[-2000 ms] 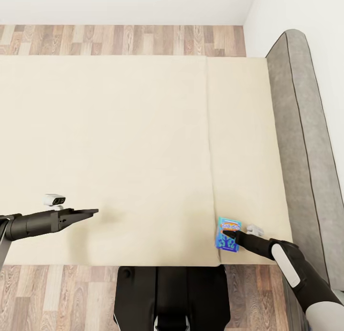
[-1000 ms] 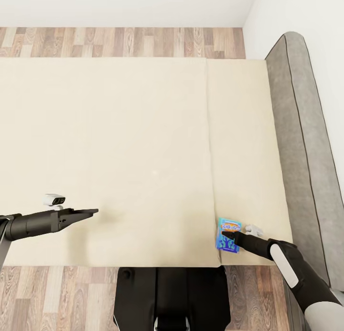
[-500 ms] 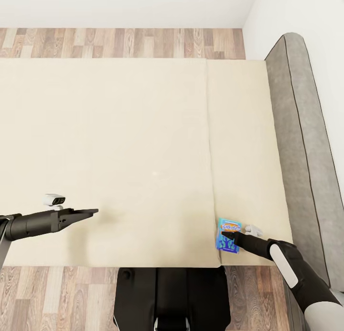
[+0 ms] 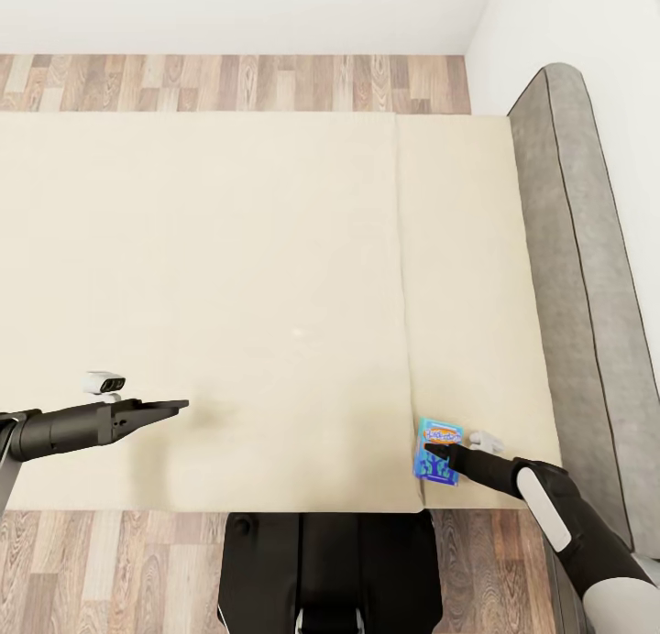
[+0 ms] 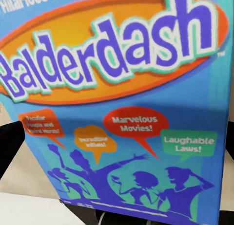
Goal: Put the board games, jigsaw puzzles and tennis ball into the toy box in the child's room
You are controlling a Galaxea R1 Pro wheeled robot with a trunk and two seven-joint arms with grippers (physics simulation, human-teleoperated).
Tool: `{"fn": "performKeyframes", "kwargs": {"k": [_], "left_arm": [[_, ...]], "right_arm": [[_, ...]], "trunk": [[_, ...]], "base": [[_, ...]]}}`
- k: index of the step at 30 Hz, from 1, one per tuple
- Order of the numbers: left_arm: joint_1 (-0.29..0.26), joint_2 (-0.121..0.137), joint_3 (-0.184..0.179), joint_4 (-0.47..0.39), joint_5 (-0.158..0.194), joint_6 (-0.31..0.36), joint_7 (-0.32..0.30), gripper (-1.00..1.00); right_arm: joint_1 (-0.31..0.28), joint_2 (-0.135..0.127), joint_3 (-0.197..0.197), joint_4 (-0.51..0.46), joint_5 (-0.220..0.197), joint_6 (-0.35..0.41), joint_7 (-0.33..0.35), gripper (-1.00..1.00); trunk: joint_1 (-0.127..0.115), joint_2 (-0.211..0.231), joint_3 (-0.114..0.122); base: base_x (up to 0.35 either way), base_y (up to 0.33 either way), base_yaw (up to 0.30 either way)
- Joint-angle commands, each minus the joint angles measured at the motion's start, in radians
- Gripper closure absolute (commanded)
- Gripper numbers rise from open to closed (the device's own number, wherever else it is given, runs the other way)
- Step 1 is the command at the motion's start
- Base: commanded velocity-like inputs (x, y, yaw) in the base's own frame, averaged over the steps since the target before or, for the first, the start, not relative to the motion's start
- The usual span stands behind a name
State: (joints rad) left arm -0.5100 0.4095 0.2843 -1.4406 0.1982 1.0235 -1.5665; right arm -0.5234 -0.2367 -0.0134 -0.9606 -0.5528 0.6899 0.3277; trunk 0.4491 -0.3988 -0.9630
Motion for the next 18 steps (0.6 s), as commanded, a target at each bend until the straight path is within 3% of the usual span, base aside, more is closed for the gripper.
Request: {"fn": "performKeyframes", "kwargs": {"k": [1, 18], "left_arm": [[-0.001, 0.0, -0.001, 0.0, -0.001, 0.01, -0.004, -1.0], [-0.001, 0.0, -0.001, 0.0, -0.001, 0.01, -0.004, -1.0]], "right_arm": [[0.0, 0.042, 0.012, 0.0, -0.02, 0.01, 0.005, -1.0], [0.0, 0.043, 0.012, 0.0, -0.02, 0.01, 0.005, -1.0]], "trunk": [[0.001, -0.001, 0.0], [0.001, -0.001, 0.009]], "base": [[0.0, 0.0, 0.0], [0.0, 0.0, 0.0]]}}
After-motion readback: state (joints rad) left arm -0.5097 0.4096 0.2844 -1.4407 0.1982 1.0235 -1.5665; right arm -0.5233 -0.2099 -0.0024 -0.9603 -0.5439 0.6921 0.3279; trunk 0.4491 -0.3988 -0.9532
